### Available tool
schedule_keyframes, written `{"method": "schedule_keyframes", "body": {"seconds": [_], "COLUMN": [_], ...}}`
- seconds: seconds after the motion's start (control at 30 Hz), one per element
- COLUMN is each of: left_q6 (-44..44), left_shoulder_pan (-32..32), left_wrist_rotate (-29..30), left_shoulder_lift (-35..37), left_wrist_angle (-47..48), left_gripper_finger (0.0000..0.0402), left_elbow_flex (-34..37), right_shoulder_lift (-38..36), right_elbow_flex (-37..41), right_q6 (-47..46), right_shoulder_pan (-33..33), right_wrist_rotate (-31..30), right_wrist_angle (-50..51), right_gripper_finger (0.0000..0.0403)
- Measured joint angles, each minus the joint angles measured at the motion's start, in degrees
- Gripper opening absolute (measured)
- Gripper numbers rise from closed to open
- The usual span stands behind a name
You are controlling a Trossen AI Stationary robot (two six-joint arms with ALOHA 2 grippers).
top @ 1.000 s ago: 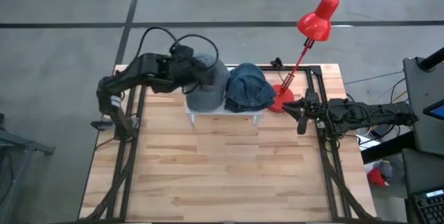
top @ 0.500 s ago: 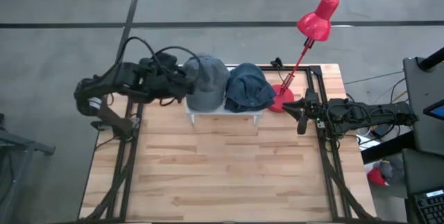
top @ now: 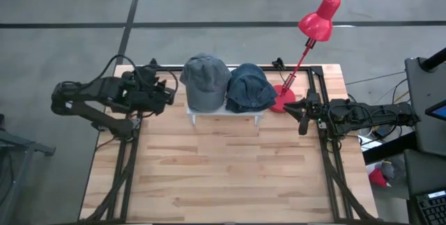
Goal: Pick & Place hat
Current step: Return to Home Position
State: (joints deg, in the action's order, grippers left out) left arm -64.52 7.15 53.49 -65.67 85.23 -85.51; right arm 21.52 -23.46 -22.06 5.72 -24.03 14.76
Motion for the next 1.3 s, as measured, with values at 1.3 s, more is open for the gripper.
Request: {"method": "schedule_keyframes", "body": {"seconds": [1.3], "left_q6": [40.8], "left_shoulder_pan": [2.9], "left_wrist_rotate": [-17.7], "left_shoulder_lift": [30.7], "left_wrist_angle": [-42.6], "left_gripper_finger": [0.0133], "left_elbow_flex": [36.4], "right_shoulder_lift": [-0.1], "right_elbow_flex": [0.0], "right_q6": [1.0], "right_shoulder_pan": [0.0], "right_wrist_rotate": [0.0], "right_wrist_angle": [0.0], "right_gripper_finger": [0.0076]}}
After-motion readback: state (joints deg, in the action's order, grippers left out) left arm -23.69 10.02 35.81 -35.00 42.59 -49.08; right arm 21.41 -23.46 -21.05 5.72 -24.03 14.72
